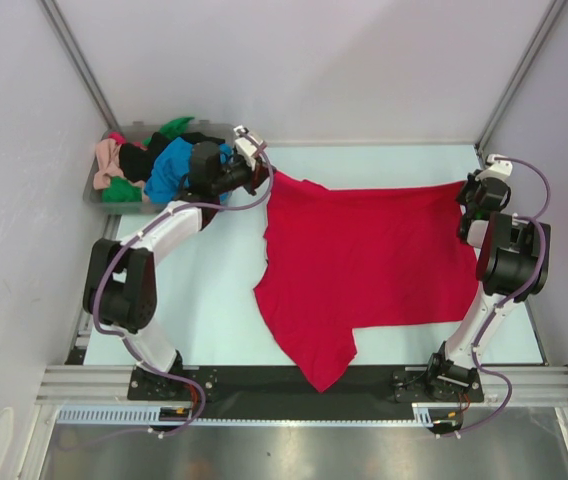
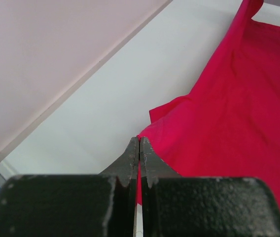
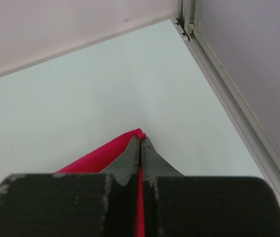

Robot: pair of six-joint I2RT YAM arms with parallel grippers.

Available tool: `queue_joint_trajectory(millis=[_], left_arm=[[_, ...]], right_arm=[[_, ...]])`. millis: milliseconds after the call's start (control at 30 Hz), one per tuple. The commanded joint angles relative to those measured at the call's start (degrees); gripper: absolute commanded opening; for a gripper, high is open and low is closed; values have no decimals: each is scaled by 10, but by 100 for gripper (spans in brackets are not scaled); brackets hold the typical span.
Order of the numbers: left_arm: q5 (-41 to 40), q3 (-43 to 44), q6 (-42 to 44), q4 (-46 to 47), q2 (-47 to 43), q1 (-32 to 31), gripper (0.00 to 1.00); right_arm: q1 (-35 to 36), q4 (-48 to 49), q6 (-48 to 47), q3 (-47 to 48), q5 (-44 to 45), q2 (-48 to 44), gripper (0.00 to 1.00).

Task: Fold and stack the t-shirts
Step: Fold the tshirt

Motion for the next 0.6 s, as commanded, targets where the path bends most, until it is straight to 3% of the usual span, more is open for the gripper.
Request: queue_joint_trajectory(millis=[0, 567], left_arm=[[-6, -1, -7, 34, -26, -3, 0], [-31, 19, -10, 26, -34, -7, 0]], right_arm=[[-4, 35, 5, 4, 14, -17, 0], [-4, 42, 5, -5, 12, -22, 0]])
